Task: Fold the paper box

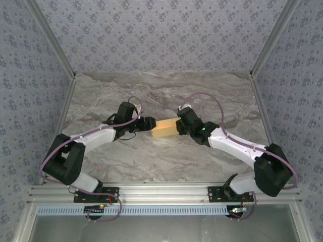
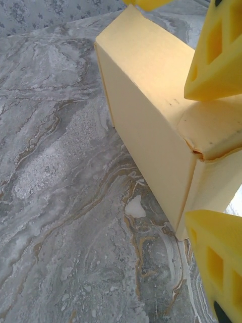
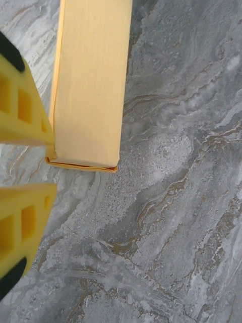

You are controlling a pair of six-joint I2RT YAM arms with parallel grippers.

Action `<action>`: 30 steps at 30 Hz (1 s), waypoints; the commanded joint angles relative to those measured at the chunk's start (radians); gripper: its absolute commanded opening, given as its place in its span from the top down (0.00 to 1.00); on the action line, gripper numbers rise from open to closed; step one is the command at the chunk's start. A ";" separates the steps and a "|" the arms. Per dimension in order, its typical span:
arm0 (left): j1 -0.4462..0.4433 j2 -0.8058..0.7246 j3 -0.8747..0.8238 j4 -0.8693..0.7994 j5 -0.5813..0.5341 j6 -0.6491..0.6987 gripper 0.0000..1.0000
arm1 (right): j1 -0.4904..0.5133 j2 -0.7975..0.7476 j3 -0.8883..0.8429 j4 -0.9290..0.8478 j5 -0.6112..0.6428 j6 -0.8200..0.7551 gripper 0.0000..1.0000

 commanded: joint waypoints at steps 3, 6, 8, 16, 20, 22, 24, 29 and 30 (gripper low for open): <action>-0.012 0.024 -0.024 -0.035 -0.019 0.006 0.42 | -0.007 -0.059 0.022 -0.051 -0.054 -0.021 0.60; -0.013 0.026 -0.023 -0.036 -0.019 0.008 0.42 | -0.034 -0.084 0.021 -0.049 -0.101 -0.021 0.54; -0.014 0.025 -0.020 -0.036 -0.019 0.010 0.42 | -0.078 -0.078 0.026 -0.040 -0.169 -0.021 0.51; -0.015 0.023 -0.011 -0.042 -0.021 0.012 0.42 | -0.237 0.072 0.083 -0.002 -0.461 -0.020 0.48; -0.017 0.023 -0.008 -0.042 -0.021 0.012 0.42 | -0.290 0.128 0.074 0.048 -0.574 0.005 0.50; -0.016 0.022 -0.010 -0.041 -0.022 0.012 0.43 | -0.308 0.149 0.060 0.064 -0.603 0.014 0.53; -0.016 0.020 -0.015 -0.039 -0.022 0.010 0.43 | -0.322 0.164 0.032 0.084 -0.628 0.027 0.59; -0.017 0.016 -0.034 -0.027 -0.022 0.000 0.45 | -0.334 0.182 -0.053 0.141 -0.663 0.056 0.67; -0.016 0.014 -0.037 -0.023 -0.023 -0.003 0.46 | -0.333 0.183 -0.070 0.151 -0.667 0.060 0.67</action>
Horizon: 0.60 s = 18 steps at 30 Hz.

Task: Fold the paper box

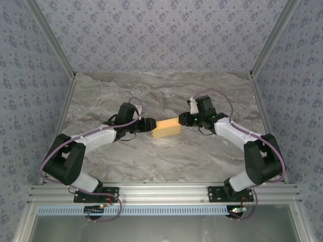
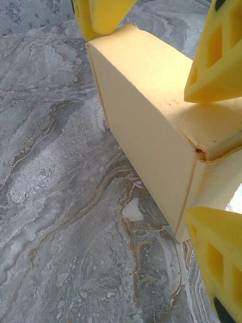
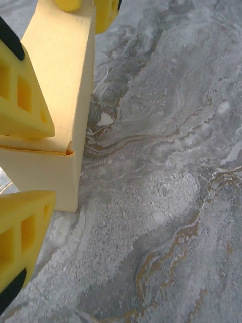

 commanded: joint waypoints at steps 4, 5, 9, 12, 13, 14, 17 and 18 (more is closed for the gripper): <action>-0.007 0.011 -0.038 -0.025 -0.021 -0.010 0.49 | -0.001 0.029 -0.118 0.016 -0.028 0.033 0.71; -0.007 0.011 -0.040 -0.021 -0.023 -0.012 0.50 | -0.002 0.027 -0.128 0.021 -0.023 0.035 0.72; -0.008 0.006 -0.047 -0.007 -0.017 -0.026 0.54 | -0.002 0.023 -0.138 0.024 -0.012 0.031 0.74; -0.006 -0.005 -0.037 -0.005 -0.009 -0.035 0.55 | 0.005 0.015 -0.126 0.022 -0.007 0.029 0.74; -0.006 -0.010 -0.033 -0.005 -0.007 -0.037 0.55 | 0.007 0.013 -0.121 0.017 -0.003 0.027 0.74; -0.007 -0.018 -0.026 -0.006 -0.005 -0.040 0.53 | 0.009 0.012 -0.115 0.013 0.004 0.024 0.74; -0.004 -0.042 -0.013 -0.012 -0.002 -0.046 0.44 | 0.017 0.011 -0.106 0.005 0.015 0.019 0.74; -0.003 -0.052 -0.010 -0.017 -0.001 -0.048 0.42 | 0.019 0.011 -0.104 0.001 0.018 0.018 0.75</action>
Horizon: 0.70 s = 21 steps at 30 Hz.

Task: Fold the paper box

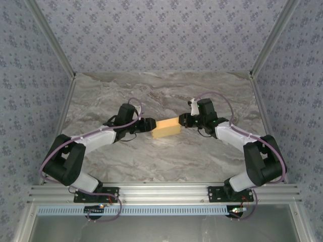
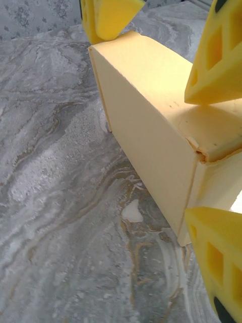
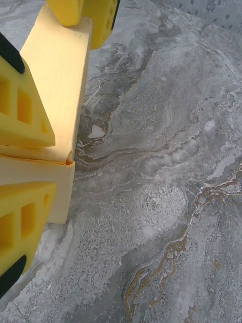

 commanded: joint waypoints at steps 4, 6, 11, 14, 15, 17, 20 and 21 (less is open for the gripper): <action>0.000 -0.081 -0.003 -0.050 0.006 -0.015 0.39 | 0.019 0.027 -0.026 -0.152 0.051 -0.011 0.75; 0.001 -0.101 -0.019 -0.047 0.006 -0.022 0.38 | 0.021 0.029 -0.026 -0.152 0.052 -0.010 0.75; 0.006 -0.111 -0.061 -0.040 0.003 -0.022 0.43 | 0.022 0.027 -0.024 -0.153 0.057 -0.013 0.75; 0.019 -0.083 -0.078 -0.021 0.008 -0.023 0.51 | 0.023 0.026 -0.022 -0.154 0.061 -0.013 0.75; 0.023 -0.072 -0.083 -0.012 0.014 -0.025 0.54 | 0.023 0.027 -0.022 -0.155 0.064 -0.015 0.75; 0.024 -0.051 -0.083 0.001 0.026 -0.026 0.59 | 0.022 0.027 -0.023 -0.157 0.068 -0.017 0.75; 0.023 -0.027 -0.093 0.022 0.045 -0.028 0.69 | 0.023 0.027 -0.024 -0.158 0.075 -0.022 0.75; 0.023 -0.023 -0.101 0.032 0.048 -0.030 0.72 | 0.023 0.028 -0.026 -0.158 0.076 -0.022 0.75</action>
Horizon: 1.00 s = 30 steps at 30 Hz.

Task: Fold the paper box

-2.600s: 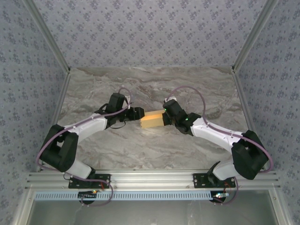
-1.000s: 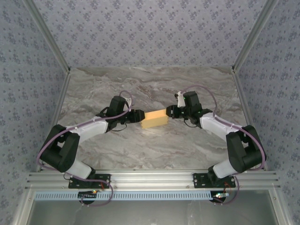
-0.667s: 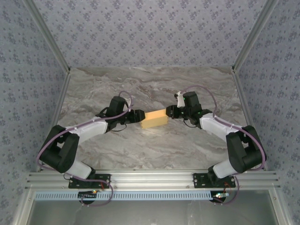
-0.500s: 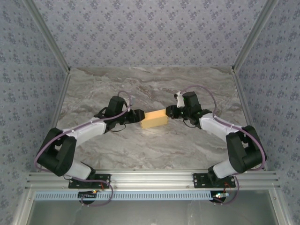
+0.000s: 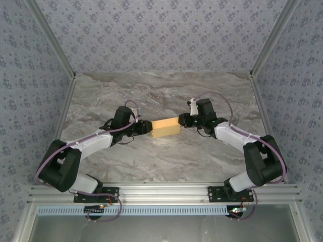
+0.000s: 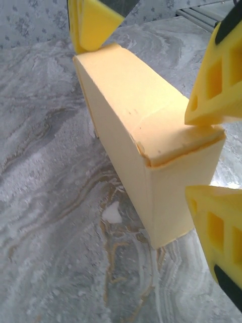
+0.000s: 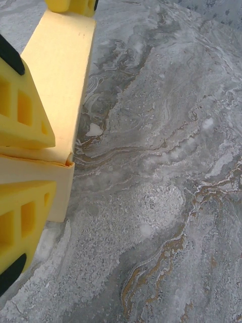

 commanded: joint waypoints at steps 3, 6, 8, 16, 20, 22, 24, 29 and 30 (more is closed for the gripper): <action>0.007 0.052 -0.042 0.016 0.013 -0.002 0.76 | 0.011 0.031 -0.025 -0.156 0.045 -0.026 0.75; 0.008 0.051 -0.030 0.023 0.021 -0.011 0.75 | 0.010 0.031 0.010 -0.171 0.037 -0.031 0.75; 0.008 0.043 -0.012 0.016 0.018 -0.011 0.71 | 0.010 0.026 0.035 -0.181 0.032 -0.035 0.75; 0.008 0.048 0.045 -0.012 0.008 -0.001 0.60 | 0.008 -0.027 0.112 -0.222 0.012 -0.044 0.56; 0.007 0.053 0.039 -0.005 0.008 -0.002 0.57 | 0.007 -0.025 0.099 -0.214 -0.015 -0.038 0.52; 0.007 0.057 0.034 0.001 0.010 -0.002 0.57 | 0.003 -0.011 0.083 -0.193 -0.024 -0.032 0.51; 0.007 0.063 0.032 0.009 0.016 -0.006 0.57 | 0.001 0.012 0.080 -0.183 -0.044 -0.028 0.51; 0.007 0.077 0.041 0.043 0.050 -0.033 0.61 | 0.000 0.041 0.073 -0.122 -0.117 0.005 0.58; 0.007 0.079 0.044 0.056 0.054 -0.044 0.64 | -0.001 0.042 0.075 -0.112 -0.124 0.010 0.60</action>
